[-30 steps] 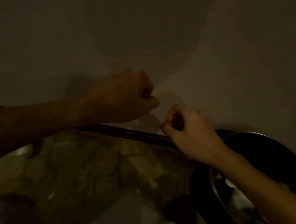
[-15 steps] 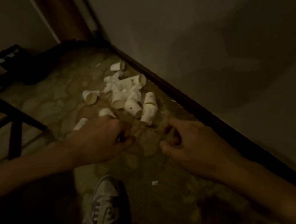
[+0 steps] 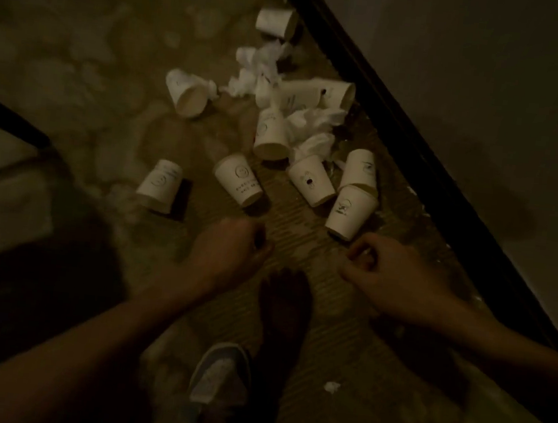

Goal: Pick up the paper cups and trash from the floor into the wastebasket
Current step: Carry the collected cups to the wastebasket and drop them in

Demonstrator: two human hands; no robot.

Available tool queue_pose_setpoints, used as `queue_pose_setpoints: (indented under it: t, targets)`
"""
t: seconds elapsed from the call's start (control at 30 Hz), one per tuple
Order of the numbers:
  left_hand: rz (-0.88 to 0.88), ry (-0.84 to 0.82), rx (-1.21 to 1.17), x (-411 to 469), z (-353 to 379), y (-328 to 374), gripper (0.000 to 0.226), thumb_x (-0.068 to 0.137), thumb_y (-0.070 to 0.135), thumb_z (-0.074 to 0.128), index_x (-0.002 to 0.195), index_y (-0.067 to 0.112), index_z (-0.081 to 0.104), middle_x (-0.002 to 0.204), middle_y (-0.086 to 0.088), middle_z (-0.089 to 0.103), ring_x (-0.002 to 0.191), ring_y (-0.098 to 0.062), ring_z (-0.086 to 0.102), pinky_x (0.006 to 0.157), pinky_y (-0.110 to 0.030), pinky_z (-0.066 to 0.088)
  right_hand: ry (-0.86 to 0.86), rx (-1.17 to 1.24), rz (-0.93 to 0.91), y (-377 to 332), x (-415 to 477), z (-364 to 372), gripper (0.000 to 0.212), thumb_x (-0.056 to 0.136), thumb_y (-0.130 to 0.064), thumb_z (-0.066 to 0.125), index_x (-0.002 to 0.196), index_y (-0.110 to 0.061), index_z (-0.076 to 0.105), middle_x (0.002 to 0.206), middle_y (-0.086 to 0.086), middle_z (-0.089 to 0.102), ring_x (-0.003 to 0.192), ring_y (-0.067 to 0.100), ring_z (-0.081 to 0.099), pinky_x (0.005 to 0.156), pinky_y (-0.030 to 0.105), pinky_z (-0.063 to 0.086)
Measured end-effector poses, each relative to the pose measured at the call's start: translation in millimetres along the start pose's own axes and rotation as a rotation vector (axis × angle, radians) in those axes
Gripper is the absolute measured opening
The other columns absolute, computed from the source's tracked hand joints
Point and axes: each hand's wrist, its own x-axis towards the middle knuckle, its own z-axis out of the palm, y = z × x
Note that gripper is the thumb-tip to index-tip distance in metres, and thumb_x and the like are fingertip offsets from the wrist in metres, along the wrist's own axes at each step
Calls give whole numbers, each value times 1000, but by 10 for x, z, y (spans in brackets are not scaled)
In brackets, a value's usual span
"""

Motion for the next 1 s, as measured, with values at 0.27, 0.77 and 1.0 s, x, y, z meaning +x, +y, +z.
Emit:
queue_pose_setpoints:
  t: [0.27, 0.77, 1.0]
  targets:
    - [-49, 17, -302, 842, 421, 449, 27, 99, 39, 55, 110, 17, 67, 87, 9, 63, 77, -4, 61, 63, -24, 51, 181, 325, 234, 416, 805, 1, 23, 84, -35, 74, 90, -22, 56, 84, -8, 55, 73, 7, 53, 54, 22, 37]
    - [-22, -162, -478, 1002, 877, 664, 37, 94, 35, 65, 128, 21, 58, 96, 12, 63, 73, 6, 61, 55, -10, 45, 140, 719, 290, 672, 1152, 177, 84, 69, -45, 82, 139, -20, 43, 128, 8, 58, 109, 30, 62, 84, 54, 57]
    - [237, -224, -258, 1041, 607, 769, 19, 99, 28, 56, 113, 21, 68, 100, 11, 67, 76, 10, 60, 63, -11, 47, 278, 624, 288, 961, 1084, 13, 87, 72, -30, 85, 142, -14, 38, 126, 9, 53, 102, 25, 58, 69, 45, 58]
